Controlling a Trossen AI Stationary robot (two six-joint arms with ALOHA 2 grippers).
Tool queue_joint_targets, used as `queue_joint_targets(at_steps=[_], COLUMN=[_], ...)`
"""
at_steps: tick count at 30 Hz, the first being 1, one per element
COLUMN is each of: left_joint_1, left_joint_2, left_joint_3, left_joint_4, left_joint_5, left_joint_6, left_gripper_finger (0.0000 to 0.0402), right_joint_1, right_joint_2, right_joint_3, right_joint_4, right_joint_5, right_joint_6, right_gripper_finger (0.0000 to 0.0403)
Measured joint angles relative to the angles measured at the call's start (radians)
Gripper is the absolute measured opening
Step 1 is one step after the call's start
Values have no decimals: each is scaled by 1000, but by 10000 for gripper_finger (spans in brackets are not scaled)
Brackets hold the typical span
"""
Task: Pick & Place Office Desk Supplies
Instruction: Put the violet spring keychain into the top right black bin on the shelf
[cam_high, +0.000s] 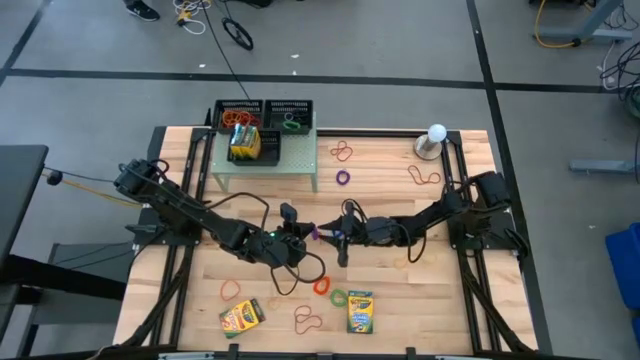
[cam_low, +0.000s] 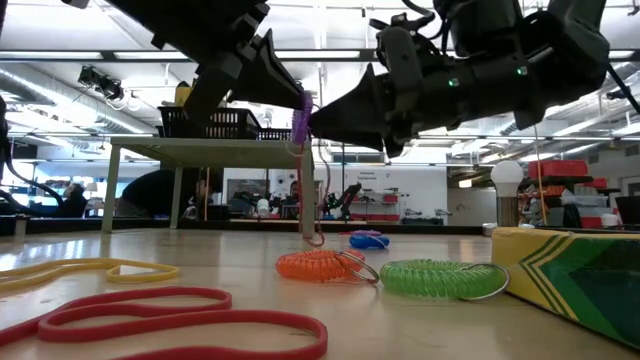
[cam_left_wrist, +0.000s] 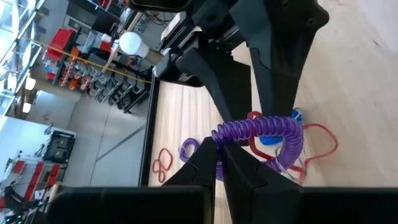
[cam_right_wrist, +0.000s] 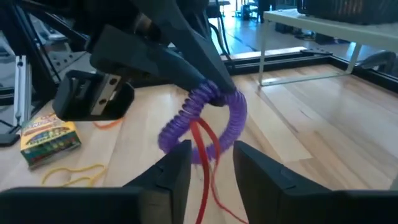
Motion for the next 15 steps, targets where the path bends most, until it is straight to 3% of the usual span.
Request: queue_joint_targets(at_steps=[8, 15], left_joint_1=[-7, -44], left_joint_2=[0, -4], left_joint_3=[0, 0], left_joint_4=[-1, -11], left_joint_5=[-7, -25], left_joint_6=[-6, -15], left_gripper_finger=[19, 19], right_joint_1=[0, -21], right_joint_2=[-5, -32], right_joint_3=[-22, -87], right_joint_4=[-11, 3], right_joint_5=[96, 194], right_joint_6=[0, 76], right_gripper_finger=[11, 5])
